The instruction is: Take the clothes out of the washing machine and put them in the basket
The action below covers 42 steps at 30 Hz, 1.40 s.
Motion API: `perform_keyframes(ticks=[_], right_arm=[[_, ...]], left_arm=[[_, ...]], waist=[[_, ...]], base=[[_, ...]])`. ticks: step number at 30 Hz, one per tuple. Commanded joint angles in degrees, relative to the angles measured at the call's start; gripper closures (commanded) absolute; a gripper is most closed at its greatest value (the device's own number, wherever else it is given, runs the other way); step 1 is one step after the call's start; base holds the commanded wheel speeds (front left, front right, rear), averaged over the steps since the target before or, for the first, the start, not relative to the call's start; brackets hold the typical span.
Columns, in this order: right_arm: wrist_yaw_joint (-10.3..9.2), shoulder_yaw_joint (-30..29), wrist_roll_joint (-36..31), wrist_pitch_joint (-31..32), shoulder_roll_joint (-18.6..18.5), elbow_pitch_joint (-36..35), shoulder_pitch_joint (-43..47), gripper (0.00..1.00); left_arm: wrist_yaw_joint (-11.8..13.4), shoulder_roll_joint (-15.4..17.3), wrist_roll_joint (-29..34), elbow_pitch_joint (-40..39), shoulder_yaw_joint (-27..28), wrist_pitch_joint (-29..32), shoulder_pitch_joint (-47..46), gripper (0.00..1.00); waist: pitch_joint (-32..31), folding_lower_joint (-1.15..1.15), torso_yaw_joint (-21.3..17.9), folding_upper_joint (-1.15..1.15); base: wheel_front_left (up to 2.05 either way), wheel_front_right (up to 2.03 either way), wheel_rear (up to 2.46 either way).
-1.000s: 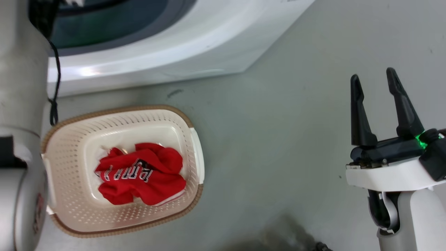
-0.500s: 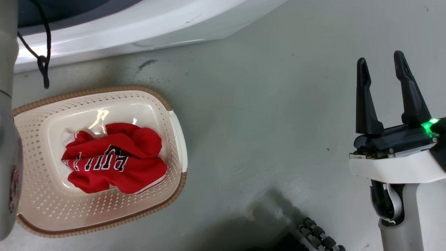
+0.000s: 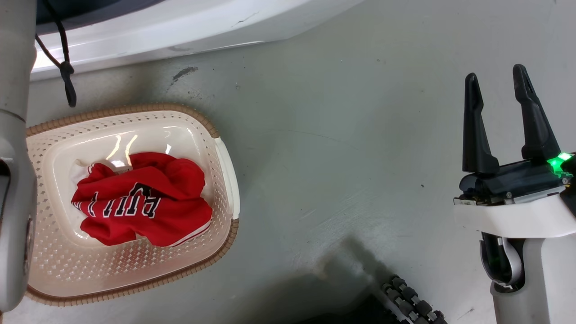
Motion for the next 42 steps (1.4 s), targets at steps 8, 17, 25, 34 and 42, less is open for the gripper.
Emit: perform_keyframes(ticks=[8, 17, 25, 34, 42], right_arm=[[-0.04, -0.1, 0.3, -0.1, 0.1, -0.1, 0.0, 0.0], [-0.04, 0.0, -0.2, -0.1, 0.1, 0.4, 0.1, 0.0], [-0.04, 0.2, -1.2, -0.1, 0.1, 0.8, 0.4, 0.0], [-0.04, 0.9, -3.0, -0.1, 0.1, 1.5, 1.3, 0.0], [-0.04, 1.7, -3.3, -0.1, 0.1, 1.5, 1.6, 0.0]], left_arm=[[0.0, 0.6, -1.4, -2.2, 0.0, 1.0, 3.2, 1.0], [1.2, 2.6, -2.1, -6.6, 0.5, -0.8, 3.5, 1.0], [-0.3, 3.3, -3.8, -7.5, 0.9, -3.8, 5.2, 1.0], [-3.7, 3.9, -6.0, -4.7, 0.4, -7.6, 8.3, 1.0], [-4.6, 4.4, -8.6, -1.7, -0.6, -6.3, 6.7, 0.0]], waist=[[0.0, 0.0, 0.3, 0.0], [-1.2, 0.0, 0.9, 0.0], [-3.7, 0.0, 2.2, 0.0], [-8.1, 0.0, 4.8, 0.0], [-9.0, 0.0, 5.0, 0.0]], base=[[0.0, 0.0, 0.0], [0.0, 0.0, 0.0], [0.0, 0.0, 0.0], [0.0, 0.0, 0.0], [0.0, 0.0, 0.0]])
